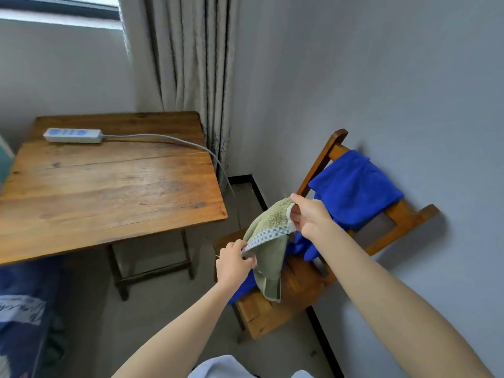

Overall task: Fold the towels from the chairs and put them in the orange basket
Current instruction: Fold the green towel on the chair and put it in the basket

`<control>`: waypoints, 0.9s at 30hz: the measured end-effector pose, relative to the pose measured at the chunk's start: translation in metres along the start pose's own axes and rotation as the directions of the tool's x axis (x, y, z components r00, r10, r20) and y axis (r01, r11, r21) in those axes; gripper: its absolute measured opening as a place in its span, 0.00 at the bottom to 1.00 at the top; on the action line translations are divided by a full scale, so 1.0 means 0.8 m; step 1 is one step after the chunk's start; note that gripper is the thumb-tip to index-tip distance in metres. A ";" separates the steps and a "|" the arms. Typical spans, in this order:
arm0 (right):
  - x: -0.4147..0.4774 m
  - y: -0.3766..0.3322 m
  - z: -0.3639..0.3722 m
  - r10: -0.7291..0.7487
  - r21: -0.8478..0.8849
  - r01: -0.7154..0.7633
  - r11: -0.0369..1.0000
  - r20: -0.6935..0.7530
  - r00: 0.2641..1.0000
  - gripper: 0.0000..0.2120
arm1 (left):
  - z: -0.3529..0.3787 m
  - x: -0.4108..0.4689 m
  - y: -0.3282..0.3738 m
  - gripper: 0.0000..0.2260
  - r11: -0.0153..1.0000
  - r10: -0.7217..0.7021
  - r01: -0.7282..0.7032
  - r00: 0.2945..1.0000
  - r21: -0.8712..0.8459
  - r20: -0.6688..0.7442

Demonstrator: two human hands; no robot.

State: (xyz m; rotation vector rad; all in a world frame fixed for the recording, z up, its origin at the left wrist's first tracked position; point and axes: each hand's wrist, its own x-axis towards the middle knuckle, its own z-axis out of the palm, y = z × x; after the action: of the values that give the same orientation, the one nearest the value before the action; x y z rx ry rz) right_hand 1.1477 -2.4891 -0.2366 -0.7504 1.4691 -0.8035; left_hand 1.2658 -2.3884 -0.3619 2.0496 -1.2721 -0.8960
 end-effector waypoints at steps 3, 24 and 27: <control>-0.003 -0.017 -0.015 0.022 0.133 -0.025 0.991 0.023 1.000 0.09 | -0.008 0.008 -0.013 0.09 0.991 -0.072 0.076 0.997 0.111 -0.034; -0.037 0.056 -0.088 -0.419 -0.793 0.575 0.202 0.461 0.782 0.27 | -0.098 0.006 0.020 0.11 0.843 0.534 -0.499 0.821 0.199 -0.201; -0.040 0.066 -0.095 -0.436 -0.779 0.592 -0.207 0.616 0.657 0.21 | -0.104 0.007 0.016 0.21 0.788 0.603 -0.563 0.787 0.251 -0.130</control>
State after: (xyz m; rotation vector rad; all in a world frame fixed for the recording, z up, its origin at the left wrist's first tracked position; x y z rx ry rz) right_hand 1.0739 -2.4302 -0.2618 -2.6791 1.3872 -0.0860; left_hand 1.3251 -2.3891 -0.3024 1.6495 -1.7912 -0.2650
